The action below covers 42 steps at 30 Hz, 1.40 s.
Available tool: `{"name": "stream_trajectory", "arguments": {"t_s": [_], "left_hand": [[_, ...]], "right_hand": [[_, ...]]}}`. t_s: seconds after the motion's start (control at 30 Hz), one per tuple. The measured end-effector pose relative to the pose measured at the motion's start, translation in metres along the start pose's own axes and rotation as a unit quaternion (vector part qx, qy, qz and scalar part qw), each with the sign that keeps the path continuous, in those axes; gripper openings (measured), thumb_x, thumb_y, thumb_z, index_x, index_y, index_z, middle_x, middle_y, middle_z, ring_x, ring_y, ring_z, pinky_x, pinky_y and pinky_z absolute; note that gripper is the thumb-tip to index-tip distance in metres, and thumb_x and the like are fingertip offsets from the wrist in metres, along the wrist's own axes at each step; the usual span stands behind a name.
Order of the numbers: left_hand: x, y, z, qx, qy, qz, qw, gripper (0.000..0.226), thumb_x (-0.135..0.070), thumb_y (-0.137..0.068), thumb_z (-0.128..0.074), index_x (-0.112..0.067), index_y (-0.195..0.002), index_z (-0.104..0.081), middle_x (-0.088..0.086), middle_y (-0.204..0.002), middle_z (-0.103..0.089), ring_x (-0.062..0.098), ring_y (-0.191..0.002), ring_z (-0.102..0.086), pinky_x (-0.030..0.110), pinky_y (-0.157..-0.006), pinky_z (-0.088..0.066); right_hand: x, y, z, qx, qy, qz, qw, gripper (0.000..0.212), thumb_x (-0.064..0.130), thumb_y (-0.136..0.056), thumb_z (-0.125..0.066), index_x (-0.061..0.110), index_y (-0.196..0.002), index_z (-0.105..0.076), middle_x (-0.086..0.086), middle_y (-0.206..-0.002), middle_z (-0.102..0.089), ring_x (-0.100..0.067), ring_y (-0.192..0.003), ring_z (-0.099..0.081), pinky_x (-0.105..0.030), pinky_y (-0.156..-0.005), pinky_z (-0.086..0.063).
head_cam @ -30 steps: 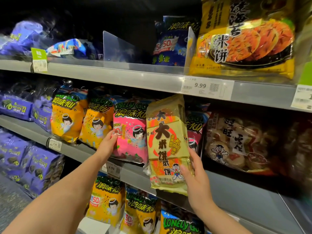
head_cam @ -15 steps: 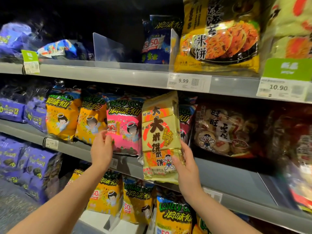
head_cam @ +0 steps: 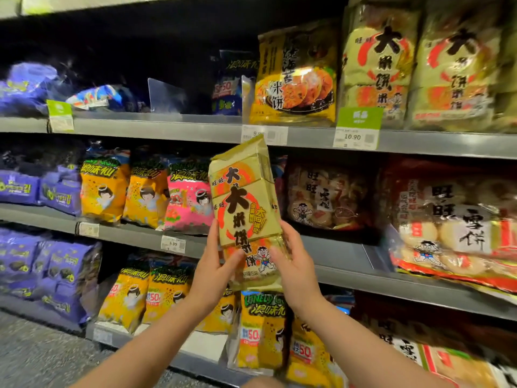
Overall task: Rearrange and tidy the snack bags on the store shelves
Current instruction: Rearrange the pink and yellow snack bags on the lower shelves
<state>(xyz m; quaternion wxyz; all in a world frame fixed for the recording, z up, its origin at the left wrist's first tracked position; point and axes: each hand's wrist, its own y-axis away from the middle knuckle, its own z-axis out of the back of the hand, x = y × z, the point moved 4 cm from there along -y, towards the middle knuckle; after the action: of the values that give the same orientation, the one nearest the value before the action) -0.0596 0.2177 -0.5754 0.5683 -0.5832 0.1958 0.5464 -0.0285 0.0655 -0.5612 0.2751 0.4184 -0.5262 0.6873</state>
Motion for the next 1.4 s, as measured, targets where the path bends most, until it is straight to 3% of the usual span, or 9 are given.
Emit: {"name": "stream_trajectory", "arguments": {"t_s": [0.2,0.33,0.47,0.63,0.77,0.93,1.03,1.27,1.4], "left_hand": [[-0.080,0.033,-0.036,0.017,-0.037,-0.110,0.993,0.113,-0.052,-0.058,-0.074,-0.057,-0.141,0.002,-0.017,-0.152,-0.021,0.001,-0.130,-0.040,0.046,-0.104,-0.043],[-0.139,0.033,-0.077,0.028,-0.089,-0.197,0.976,0.119,-0.038,-0.058,-0.084,-0.056,-0.137,0.004,-0.029,-0.132,-0.024,-0.012,-0.123,-0.029,0.012,-0.103,-0.032],[-0.194,0.015,-0.122,0.025,-0.070,-0.258,0.963,0.104,-0.024,-0.067,-0.079,-0.057,-0.132,-0.005,-0.031,-0.125,-0.024,-0.034,-0.108,-0.021,-0.011,-0.083,-0.023],[-0.246,-0.013,-0.171,0.025,-0.049,-0.290,0.956,0.097,-0.021,-0.078,-0.072,-0.066,-0.129,-0.003,-0.023,-0.133,-0.027,-0.007,-0.125,-0.028,0.021,-0.105,-0.026],[-0.265,-0.051,-0.198,0.042,-0.036,-0.275,0.960,0.085,-0.034,-0.081,-0.069,-0.066,-0.129,-0.007,-0.022,-0.134,-0.031,0.008,-0.134,-0.034,0.037,-0.112,-0.031],[-0.289,-0.106,-0.226,0.027,-0.106,-0.258,0.960,0.078,-0.047,-0.083,-0.061,-0.035,-0.147,-0.018,-0.007,-0.152,-0.027,0.013,-0.140,-0.026,0.035,-0.111,-0.027],[-0.306,-0.126,-0.238,0.014,-0.130,-0.272,0.953,0.080,-0.049,-0.083,-0.062,-0.030,-0.148,-0.019,-0.005,-0.152,-0.027,0.013,-0.137,-0.030,0.027,-0.103,-0.030],[-0.322,-0.182,-0.253,-0.011,-0.245,-0.267,0.932,0.090,-0.057,-0.078,-0.062,-0.031,-0.149,-0.013,0.006,-0.151,-0.028,0.023,-0.138,-0.031,0.039,-0.108,-0.034],[-0.321,-0.195,-0.263,-0.032,-0.311,-0.278,0.909,0.100,-0.063,-0.071,-0.065,-0.033,-0.148,-0.009,0.009,-0.148,-0.027,0.026,-0.130,-0.040,0.039,-0.099,-0.044]], "right_hand": [[0.071,0.033,0.055,-0.046,-0.032,0.082,0.995,0.039,0.025,-0.088,-0.053,0.050,-0.117,-0.047,0.027,-0.115,-0.062,0.000,-0.112,-0.057,-0.031,-0.096,-0.047],[0.113,0.044,0.114,-0.107,-0.037,0.115,0.987,0.041,0.012,-0.094,-0.053,0.046,-0.115,-0.048,0.015,-0.117,-0.061,-0.001,-0.109,-0.058,-0.032,-0.096,-0.048],[0.147,0.041,0.175,-0.132,0.005,0.105,0.986,0.041,0.034,-0.089,-0.057,0.045,-0.127,-0.046,0.014,-0.125,-0.058,-0.006,-0.116,-0.056,-0.040,-0.101,-0.046],[0.186,0.024,0.241,-0.151,0.165,0.087,0.971,0.066,0.042,-0.079,-0.062,0.039,-0.138,-0.033,0.014,-0.133,-0.038,-0.001,-0.122,-0.041,-0.036,-0.107,-0.039],[0.191,0.008,0.274,-0.127,0.237,0.073,0.960,0.079,0.037,-0.082,-0.066,0.047,-0.143,-0.017,0.031,-0.131,-0.032,0.001,-0.129,-0.034,-0.031,-0.111,-0.032],[0.177,-0.032,0.300,-0.095,0.353,0.061,0.929,0.082,0.034,-0.083,-0.065,0.047,-0.144,-0.012,0.022,-0.152,-0.018,-0.002,-0.141,-0.016,-0.030,-0.114,-0.024],[0.182,-0.060,0.318,-0.157,0.386,0.112,0.902,0.066,0.025,-0.090,-0.060,0.041,-0.143,-0.024,0.017,-0.149,-0.031,-0.006,-0.138,-0.026,-0.027,-0.111,-0.025],[0.195,-0.117,0.338,-0.267,0.580,0.114,0.761,0.061,0.023,-0.087,-0.062,0.039,-0.139,-0.033,0.000,-0.137,-0.044,-0.022,-0.124,-0.040,-0.035,-0.099,-0.039],[0.184,-0.131,0.345,-0.275,0.595,0.100,0.749,0.065,0.013,-0.087,-0.061,0.035,-0.140,-0.031,-0.003,-0.137,-0.038,-0.023,-0.116,-0.049,-0.033,-0.084,-0.048]]}}
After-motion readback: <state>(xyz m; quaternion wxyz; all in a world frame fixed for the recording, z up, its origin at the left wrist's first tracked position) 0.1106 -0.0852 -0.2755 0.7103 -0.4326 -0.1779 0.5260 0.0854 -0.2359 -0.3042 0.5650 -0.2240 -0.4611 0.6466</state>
